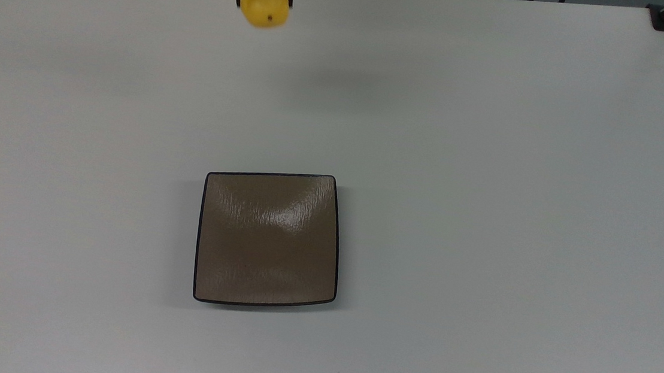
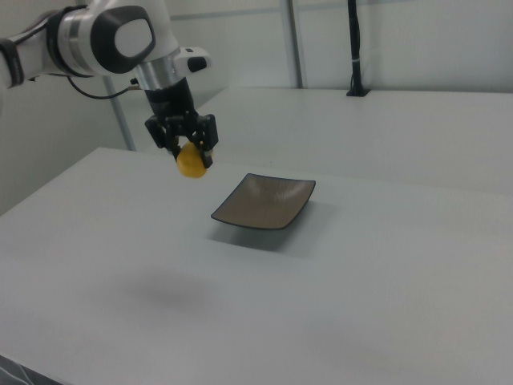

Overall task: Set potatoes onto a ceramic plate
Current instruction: 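Lift the potato and carry it over the brown plate, then lower the potato onto the plate and open the gripper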

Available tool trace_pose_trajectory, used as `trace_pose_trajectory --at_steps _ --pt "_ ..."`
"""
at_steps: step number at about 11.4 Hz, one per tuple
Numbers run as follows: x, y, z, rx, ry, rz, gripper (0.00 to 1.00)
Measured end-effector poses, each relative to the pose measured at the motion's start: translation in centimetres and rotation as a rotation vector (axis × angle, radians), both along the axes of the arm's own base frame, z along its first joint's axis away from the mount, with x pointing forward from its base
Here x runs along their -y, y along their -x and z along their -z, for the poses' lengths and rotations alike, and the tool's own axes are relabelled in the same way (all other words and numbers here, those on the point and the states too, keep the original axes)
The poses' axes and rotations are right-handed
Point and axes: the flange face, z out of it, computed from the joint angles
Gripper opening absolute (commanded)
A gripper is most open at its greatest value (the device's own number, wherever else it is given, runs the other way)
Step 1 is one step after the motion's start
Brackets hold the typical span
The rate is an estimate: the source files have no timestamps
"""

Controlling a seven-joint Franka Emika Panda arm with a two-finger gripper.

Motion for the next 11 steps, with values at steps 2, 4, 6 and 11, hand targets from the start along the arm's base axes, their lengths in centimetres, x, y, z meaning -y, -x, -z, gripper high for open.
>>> trace_pose_trajectory --at_steps 2,4,6,11 --pt "-1.6 -3.9 1.6 0.14 -0.029 0.078 0.13" --pt "-2.5 -7.1 3.5 0.235 -0.058 0.133 0.13" --pt "-2.9 -9.7 6.1 0.292 -0.076 0.149 0.13" --pt "-3.9 -13.8 14.2 0.366 -0.106 0.155 0.13"
